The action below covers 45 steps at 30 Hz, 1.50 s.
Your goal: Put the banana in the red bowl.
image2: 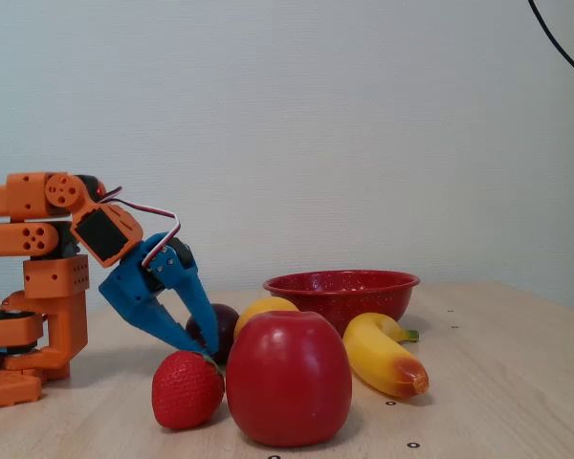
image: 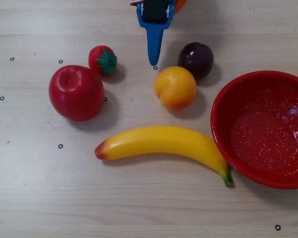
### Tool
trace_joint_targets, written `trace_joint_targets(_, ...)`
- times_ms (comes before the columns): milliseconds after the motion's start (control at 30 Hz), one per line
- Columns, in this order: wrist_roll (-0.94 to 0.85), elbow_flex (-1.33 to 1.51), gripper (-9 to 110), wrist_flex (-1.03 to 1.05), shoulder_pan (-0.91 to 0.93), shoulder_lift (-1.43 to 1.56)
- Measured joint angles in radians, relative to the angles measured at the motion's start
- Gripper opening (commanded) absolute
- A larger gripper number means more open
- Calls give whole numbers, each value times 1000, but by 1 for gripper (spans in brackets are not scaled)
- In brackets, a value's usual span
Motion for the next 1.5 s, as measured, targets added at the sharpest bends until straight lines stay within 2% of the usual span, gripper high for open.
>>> trace_joint_targets(567,28,-723,0,377,2,-601)
trace_joint_targets(933,-9,-1181,1,514,9,-1014)
trace_joint_targets(1167,-9,-1381,13,572,32,-1227)
trace_joint_targets(1400,-9,-1474,34,583,31,-1376)
trace_joint_targets(1500,-9,-1488,39,577,31,-1420)
